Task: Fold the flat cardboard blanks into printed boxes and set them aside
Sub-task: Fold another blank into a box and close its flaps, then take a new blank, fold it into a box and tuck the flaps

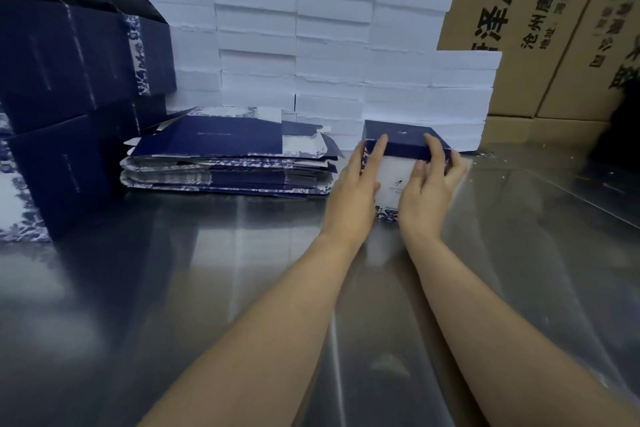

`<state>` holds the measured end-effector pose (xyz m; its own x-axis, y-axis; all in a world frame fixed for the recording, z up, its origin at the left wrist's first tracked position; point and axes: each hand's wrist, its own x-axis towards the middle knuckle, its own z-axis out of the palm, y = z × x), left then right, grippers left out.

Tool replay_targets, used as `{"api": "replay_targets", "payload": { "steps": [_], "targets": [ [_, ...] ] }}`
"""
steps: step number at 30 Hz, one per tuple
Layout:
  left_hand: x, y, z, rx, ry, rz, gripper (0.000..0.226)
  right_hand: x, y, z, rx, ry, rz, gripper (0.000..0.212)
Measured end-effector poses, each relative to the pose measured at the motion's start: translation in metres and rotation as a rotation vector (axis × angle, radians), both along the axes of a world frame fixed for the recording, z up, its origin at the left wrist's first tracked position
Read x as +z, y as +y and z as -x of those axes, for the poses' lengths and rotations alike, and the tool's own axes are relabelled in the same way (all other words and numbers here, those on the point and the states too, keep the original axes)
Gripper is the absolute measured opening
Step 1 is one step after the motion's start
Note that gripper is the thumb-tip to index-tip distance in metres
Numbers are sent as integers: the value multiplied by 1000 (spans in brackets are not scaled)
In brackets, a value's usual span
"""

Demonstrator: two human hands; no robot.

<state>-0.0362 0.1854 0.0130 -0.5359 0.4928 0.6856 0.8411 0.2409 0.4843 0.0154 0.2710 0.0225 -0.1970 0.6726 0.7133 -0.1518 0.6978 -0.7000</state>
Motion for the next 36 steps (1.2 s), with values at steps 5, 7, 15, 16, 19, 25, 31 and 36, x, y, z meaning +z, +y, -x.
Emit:
{"api": "replay_targets", "payload": {
  "steps": [5, 7, 15, 16, 19, 25, 31, 36],
  "targets": [
    [1, 33, 46, 385, 279, 310, 81, -2, 38, 55, 143, -57, 38, 48],
    [1, 45, 59, 509, 374, 382, 73, -1, 50, 77, 183, -76, 34, 49],
    [1, 72, 87, 588, 488, 704, 71, -1, 82, 152, 297, -220, -43, 58],
    [1, 72, 87, 586, 478, 682, 72, -2, 84, 156, 303, -243, -34, 60],
    [2, 66, 85, 539, 466, 637, 66, -4, 79, 156, 344, -195, 77, 56],
    [10, 34, 55, 409, 518, 521, 35, -5, 47, 111, 123, -195, 220, 58],
    [2, -24, 4, 329, 337, 245, 24, -9, -16, 47, 208, -405, -39, 32],
    [-1, -86, -34, 348, 138, 251, 23, -15, -76, -1, 289, -662, -326, 33]
  ]
}}
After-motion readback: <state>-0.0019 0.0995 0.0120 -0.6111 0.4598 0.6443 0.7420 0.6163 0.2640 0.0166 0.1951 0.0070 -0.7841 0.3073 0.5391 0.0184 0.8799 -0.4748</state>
